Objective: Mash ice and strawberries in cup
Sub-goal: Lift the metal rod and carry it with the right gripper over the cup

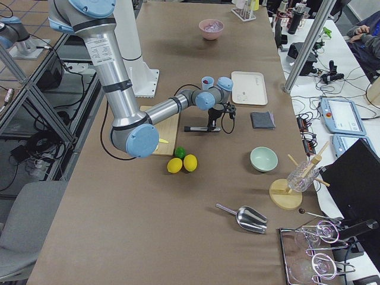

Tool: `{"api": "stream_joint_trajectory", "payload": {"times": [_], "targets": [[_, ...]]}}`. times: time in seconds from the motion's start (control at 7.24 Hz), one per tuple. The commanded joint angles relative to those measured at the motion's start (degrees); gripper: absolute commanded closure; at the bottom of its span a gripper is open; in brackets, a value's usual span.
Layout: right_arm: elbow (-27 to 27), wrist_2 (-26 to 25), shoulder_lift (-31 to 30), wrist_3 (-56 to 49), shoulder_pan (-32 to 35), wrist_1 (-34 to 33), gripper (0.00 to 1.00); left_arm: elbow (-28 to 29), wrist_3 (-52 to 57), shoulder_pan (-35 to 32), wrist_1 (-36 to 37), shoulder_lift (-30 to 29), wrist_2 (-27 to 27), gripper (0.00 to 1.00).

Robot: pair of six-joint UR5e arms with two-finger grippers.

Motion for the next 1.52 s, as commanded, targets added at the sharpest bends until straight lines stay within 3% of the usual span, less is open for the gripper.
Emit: {"api": "stream_joint_trajectory", "payload": {"times": [0.0, 0.28, 0.69, 1.1, 1.38], "targets": [[0.36, 0.16, 0.05, -0.56, -0.23, 0.0, 1.0, 0.01, 0.0, -0.02, 0.0, 0.0, 0.0, 0.01], [4.73, -0.02, 0.31, -0.39, 1.07, -0.61, 1.0, 0.18, 0.0, -0.02, 0.0, 0.0, 0.0, 0.01], [15.88, -1.25, 0.14, -0.48, 5.29, 0.0, 1.0, 0.53, -0.09, -0.02, 0.0, 0.0, 0.0, 0.01], [28.8, -7.11, 1.53, -2.05, 5.83, 2.44, 1.0, 1.76, -0.35, 0.06, 0.09, -0.09, -0.09, 0.01], [29.09, -10.62, 7.76, -1.97, 1.99, 7.9, 1.0, 3.35, -0.35, 0.06, 0.0, -0.53, -0.17, 0.01]]}}
